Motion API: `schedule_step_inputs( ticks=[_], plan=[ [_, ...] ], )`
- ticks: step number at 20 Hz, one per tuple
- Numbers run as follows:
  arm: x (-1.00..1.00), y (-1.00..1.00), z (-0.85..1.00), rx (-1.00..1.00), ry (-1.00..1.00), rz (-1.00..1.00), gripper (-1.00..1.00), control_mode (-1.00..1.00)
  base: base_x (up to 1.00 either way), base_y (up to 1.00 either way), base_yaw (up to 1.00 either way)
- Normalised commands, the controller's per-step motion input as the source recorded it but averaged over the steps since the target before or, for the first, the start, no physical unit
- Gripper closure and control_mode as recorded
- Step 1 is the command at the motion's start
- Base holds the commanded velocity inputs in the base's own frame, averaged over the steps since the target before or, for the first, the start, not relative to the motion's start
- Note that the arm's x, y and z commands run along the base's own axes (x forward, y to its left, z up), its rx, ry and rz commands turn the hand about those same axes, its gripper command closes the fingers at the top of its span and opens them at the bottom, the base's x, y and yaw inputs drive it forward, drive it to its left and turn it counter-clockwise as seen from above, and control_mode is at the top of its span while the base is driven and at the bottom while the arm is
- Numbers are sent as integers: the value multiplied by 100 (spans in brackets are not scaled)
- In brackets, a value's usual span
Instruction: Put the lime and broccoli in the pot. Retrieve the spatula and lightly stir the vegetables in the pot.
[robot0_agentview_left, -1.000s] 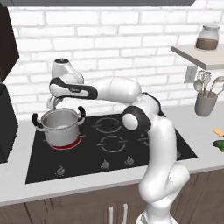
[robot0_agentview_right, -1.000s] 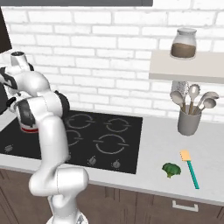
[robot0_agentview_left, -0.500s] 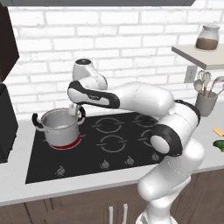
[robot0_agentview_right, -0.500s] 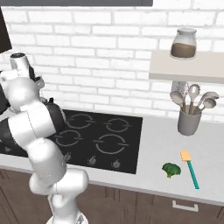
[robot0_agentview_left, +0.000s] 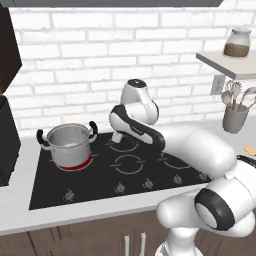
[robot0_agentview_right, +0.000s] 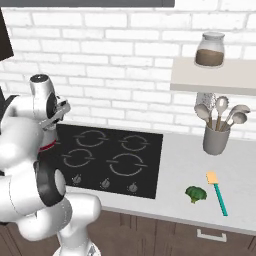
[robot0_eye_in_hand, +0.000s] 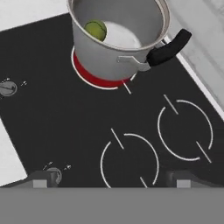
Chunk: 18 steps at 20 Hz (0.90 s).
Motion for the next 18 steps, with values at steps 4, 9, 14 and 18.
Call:
schedule_step_inputs(
  ticks=[4,9,14,18],
  plan=[
    [0,-100,0,-2,3,-20,-100,-100,0,0,0],
    [0,-100,5,0,12,-35,-100,-100,0,0,0],
    [0,-100,0,-1,10,-28,-100,-100,0,0,0],
    [-4,-100,0,-16,1,-14,-100,-100,0,0,0]
  ],
)
